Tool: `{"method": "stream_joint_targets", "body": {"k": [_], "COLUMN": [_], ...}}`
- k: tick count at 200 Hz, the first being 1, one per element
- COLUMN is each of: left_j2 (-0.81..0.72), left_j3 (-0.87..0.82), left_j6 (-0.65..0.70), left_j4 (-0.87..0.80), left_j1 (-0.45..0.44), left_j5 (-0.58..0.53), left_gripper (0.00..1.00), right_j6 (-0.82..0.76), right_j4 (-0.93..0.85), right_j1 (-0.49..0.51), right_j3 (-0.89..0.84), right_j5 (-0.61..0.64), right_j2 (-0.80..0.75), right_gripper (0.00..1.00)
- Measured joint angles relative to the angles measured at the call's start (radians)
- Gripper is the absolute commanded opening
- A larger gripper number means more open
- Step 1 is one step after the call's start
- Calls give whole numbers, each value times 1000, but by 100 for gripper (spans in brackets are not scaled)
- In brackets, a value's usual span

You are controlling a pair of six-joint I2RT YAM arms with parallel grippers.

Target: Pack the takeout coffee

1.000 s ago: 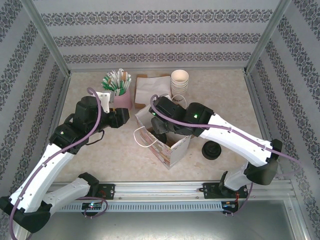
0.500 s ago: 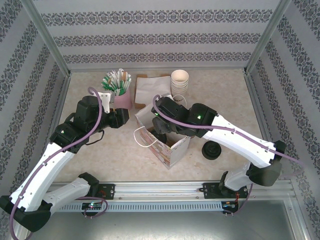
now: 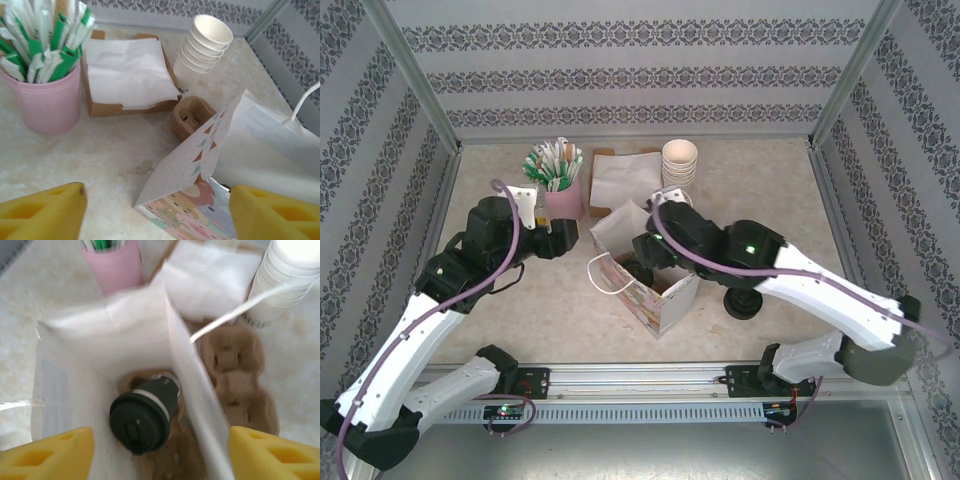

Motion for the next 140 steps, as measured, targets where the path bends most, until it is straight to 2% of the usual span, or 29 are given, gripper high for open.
{"method": "stream_joint_targets", "body": {"k": [37,50,76,91,107,140], "left_j2": [-122,-168,-249,-275,-266,-215], "left_j3": [-107,-165,-307,-389,-467,-584], "left_j6": [46,74,127,150,165,161], "left_j4": [80,124,225,290,360,451], "left_j1": [0,0,0,0,4,76], "left_j5": [-131,-204,-391,-513,-637,-790], "left_gripper": [99,100,100,100,100,100], "right_j6": [-93,-142,-309,-409,-490,-504], "right_j4": [188,272,512,653,775,922], "right_j1": [0,-1,-53,-164,-363,-790], "right_j3": [-189,-270,-484,-620,-763,-1000], "right_j5": [174,262,435,478,454,262], "right_j2": [-298,-402,-594,-666,-703,-675], "right_gripper": [93,98,98,98,98,98]}}
